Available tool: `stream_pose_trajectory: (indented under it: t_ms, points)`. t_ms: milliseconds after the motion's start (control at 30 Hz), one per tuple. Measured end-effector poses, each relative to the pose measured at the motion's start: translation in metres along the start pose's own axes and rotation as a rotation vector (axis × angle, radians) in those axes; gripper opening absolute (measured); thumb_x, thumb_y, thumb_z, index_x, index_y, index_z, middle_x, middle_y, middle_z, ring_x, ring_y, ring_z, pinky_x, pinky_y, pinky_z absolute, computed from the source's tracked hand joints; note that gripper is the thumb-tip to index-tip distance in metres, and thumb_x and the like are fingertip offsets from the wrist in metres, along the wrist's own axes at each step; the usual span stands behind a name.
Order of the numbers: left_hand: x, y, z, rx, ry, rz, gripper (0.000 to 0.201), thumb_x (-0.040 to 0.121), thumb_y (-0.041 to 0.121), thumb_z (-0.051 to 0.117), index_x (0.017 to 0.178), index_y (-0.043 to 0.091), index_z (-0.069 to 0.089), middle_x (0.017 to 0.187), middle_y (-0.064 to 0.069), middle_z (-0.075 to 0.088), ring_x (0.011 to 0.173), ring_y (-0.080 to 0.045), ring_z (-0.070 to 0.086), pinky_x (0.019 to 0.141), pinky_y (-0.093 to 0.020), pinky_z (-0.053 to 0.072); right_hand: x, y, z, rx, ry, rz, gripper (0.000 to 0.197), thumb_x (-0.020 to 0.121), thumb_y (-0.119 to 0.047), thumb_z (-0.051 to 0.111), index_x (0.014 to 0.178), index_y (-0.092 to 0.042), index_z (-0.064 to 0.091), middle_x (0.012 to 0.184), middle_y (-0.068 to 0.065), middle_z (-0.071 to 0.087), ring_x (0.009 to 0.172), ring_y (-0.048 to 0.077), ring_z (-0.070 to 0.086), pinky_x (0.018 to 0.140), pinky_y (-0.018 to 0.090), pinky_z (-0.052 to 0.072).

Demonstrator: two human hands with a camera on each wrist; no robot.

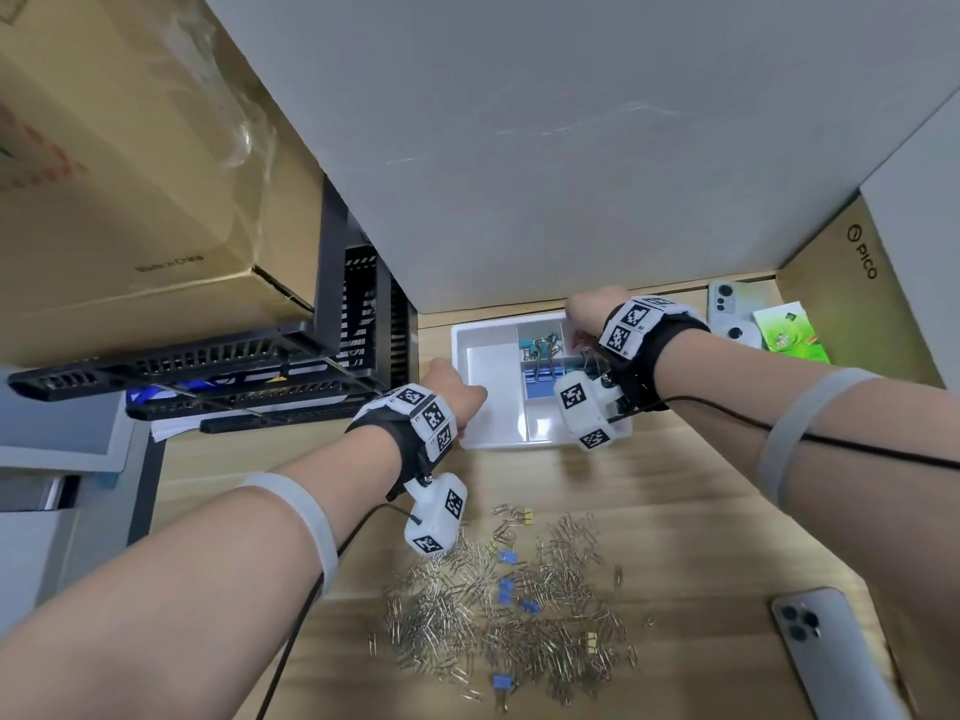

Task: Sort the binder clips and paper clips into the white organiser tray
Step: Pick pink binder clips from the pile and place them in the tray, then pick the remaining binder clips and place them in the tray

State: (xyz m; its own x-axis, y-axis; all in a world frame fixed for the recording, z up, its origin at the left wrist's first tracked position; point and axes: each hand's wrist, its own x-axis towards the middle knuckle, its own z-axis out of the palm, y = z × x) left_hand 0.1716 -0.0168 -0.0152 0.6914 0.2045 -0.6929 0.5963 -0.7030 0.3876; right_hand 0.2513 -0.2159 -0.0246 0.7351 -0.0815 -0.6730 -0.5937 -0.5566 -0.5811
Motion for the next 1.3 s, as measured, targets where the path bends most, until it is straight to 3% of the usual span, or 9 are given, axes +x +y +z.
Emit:
stream_pose_trajectory:
  t_ms: [167,300,400,533,667,767,900,1100,1300]
  points:
    - [0.000,-0.006,-0.001,-0.051,-0.018,0.030,0.048,0.076,0.022,0.056,0.120,0.004,0.049,0.085,-0.017,0.068,0.064,-0.033,0.071,0.058,-0.048,0.061,0.002,-0.003,0.001,-0.327,0.034,0.007,0.007,0.085,-0.012,0.060,0.084,-0.005,0.062,0.069,0.008,0.062,0.072,0.028,0.067,0.079,0.036,0.059]
    - [-0.017,-0.004,-0.007,-0.042,-0.025,0.073,0.008,0.085,0.014,0.055,0.090,0.015,0.051,0.077,-0.011,0.063,0.066,-0.031,0.068,0.067,-0.046,0.062,-0.014,-0.004,-0.006,-0.169,0.031,-0.028,0.018,0.095,-0.008,0.047,0.079,-0.007,0.054,0.080,0.005,0.059,0.071,0.021,0.058,0.062,0.020,0.050]
    - [-0.024,-0.006,-0.008,-0.017,-0.028,0.084,0.024,0.089,0.011,0.053,0.077,0.025,0.037,0.073,-0.011,0.063,0.064,-0.029,0.064,0.064,-0.038,0.058,-0.020,-0.003,-0.013,-0.150,0.021,-0.049,0.034,0.099,-0.011,0.039,0.066,-0.018,0.037,0.074,-0.002,0.045,0.062,0.005,0.047,0.045,0.006,0.040]
    - [-0.034,-0.008,-0.011,0.001,-0.044,0.109,0.021,0.089,0.008,0.051,0.076,0.021,0.042,0.067,-0.009,0.062,0.055,-0.024,0.060,0.048,-0.028,0.051,-0.034,-0.003,-0.016,-0.024,0.215,0.008,0.013,0.087,-0.014,0.051,0.077,-0.005,0.055,0.072,0.009,0.057,0.071,0.026,0.058,0.072,0.034,0.052]
    - [-0.039,-0.018,-0.011,0.041,-0.078,0.061,0.014,0.084,0.018,0.053,0.084,0.006,0.060,0.068,-0.013,0.071,0.060,-0.030,0.068,0.065,-0.038,0.061,-0.043,0.009,-0.014,0.064,0.299,-0.067,0.018,0.087,-0.008,0.048,0.069,-0.010,0.045,0.064,0.005,0.042,0.061,0.022,0.045,0.058,0.027,0.037]
    - [-0.041,-0.031,-0.007,0.087,-0.116,0.026,0.031,0.082,0.023,0.054,0.091,-0.003,0.066,0.080,-0.021,0.074,0.069,-0.035,0.072,0.076,-0.049,0.060,-0.052,0.018,-0.008,0.106,0.398,-0.136,0.020,0.089,-0.010,0.049,0.070,-0.016,0.050,0.072,0.003,0.052,0.073,0.025,0.052,0.068,0.029,0.042]
    - [-0.051,-0.047,0.002,0.197,-0.113,0.053,0.035,0.079,0.033,0.059,0.093,0.002,0.068,0.086,-0.016,0.073,0.080,-0.033,0.073,0.077,-0.047,0.061,-0.070,0.030,0.004,0.176,0.446,-0.237,0.017,0.086,-0.009,0.050,0.095,-0.015,0.063,0.094,0.003,0.062,0.085,0.021,0.059,0.076,0.028,0.048]
    - [-0.065,-0.082,0.030,0.315,-0.185,0.108,0.010,0.077,0.024,0.068,0.081,0.015,0.067,0.075,-0.007,0.063,0.063,-0.021,0.058,0.061,-0.032,0.049,-0.100,0.062,0.039,0.048,0.187,-0.324,0.017,0.082,-0.006,0.055,0.084,-0.021,0.061,0.084,0.004,0.066,0.082,0.026,0.068,0.077,0.036,0.058]
    - [-0.070,-0.109,0.060,0.403,-0.191,0.276,0.021,0.071,0.005,0.072,0.088,0.017,0.066,0.092,0.001,0.067,0.088,-0.019,0.065,0.080,-0.036,0.058,-0.128,0.117,0.098,-0.342,-0.138,-0.363,0.021,0.083,-0.011,0.064,0.098,-0.025,0.065,0.090,-0.008,0.065,0.081,0.012,0.065,0.075,0.028,0.057]
